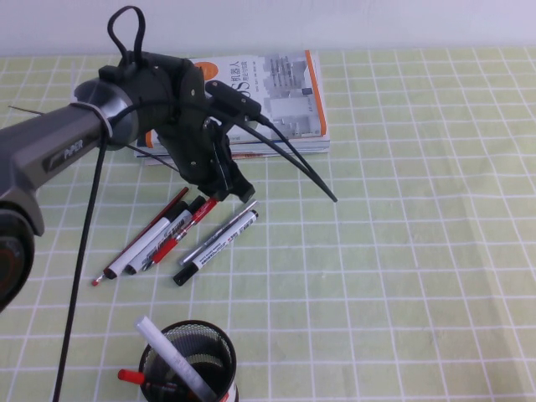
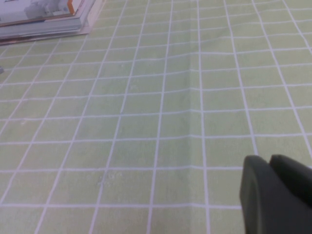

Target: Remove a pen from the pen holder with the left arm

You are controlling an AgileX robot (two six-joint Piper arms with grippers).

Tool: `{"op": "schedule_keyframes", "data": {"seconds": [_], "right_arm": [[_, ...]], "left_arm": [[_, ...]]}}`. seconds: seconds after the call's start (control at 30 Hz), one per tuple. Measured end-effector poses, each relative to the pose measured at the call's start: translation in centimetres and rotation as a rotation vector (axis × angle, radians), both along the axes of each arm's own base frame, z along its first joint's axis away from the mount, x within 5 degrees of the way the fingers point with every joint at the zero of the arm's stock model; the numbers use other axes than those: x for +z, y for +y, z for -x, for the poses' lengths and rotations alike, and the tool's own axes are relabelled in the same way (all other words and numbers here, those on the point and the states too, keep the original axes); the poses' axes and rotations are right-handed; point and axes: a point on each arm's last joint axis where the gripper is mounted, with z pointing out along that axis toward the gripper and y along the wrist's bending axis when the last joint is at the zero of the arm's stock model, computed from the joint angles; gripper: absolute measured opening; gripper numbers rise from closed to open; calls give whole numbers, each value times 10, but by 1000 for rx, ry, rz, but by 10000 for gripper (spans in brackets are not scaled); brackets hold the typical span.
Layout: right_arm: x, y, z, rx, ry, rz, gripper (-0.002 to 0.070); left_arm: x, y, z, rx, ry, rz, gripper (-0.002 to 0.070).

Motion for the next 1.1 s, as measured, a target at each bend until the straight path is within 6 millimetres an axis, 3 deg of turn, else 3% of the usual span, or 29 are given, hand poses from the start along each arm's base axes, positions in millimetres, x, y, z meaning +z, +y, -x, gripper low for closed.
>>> {"op": "schedule_keyframes", "data": {"seconds": [0.1,0.3,0.4,0.5,0.63,0.73,0.93,1.1], "right_arm": [[0,0,0,0,0,0,-13],[0,0,0,0,0,0,-12],[0,0,0,0,0,0,-12],[0,0,0,0,0,0,-13],[0,0,0,0,0,0,-13],[0,0,0,0,0,0,-13],[0,0,0,0,0,0,-12],[0,0,0,0,0,0,-13]], "left_arm": [[0,0,0,-8,-2,-2,102],[0,-1,-1,7,-8,11,370],[1,-1,-1,12,-8,15,407],[18,2,4,35,-23,33,368],[67,14,30,66,-90,82,133],[108,29,60,69,-172,128,40],[149,64,129,101,-291,214,3],[154,94,189,147,-373,285,0]]}}
